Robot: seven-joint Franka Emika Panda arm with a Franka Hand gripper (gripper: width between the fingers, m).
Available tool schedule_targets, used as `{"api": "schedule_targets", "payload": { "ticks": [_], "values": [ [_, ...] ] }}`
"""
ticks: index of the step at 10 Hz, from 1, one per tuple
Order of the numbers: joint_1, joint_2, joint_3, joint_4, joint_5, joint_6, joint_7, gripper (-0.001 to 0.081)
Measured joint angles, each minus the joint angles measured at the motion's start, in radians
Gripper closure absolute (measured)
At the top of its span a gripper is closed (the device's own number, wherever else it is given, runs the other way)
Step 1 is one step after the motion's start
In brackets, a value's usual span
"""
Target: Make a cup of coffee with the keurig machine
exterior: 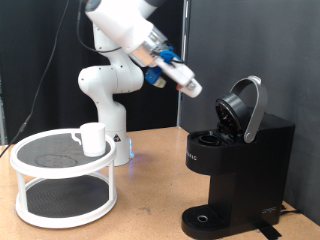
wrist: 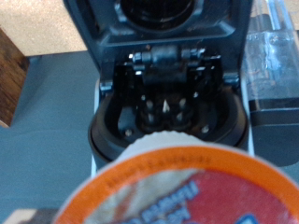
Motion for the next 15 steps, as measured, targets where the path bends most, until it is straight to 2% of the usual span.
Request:
{"api": "schedule_targets", "payload": {
  "ticks": [2,4,15],
  "values": [
    [0.016,0.029,0.025,0.034,0.004,0.005,0.015,0.0433],
    [0.014,0.030,0.025,0.026,0.004,0.012,0.014,0.0433],
    [0.016,0.069,0.055,-0.090,-0.033,0.162,-0.019,0.0433]
  ]
}}
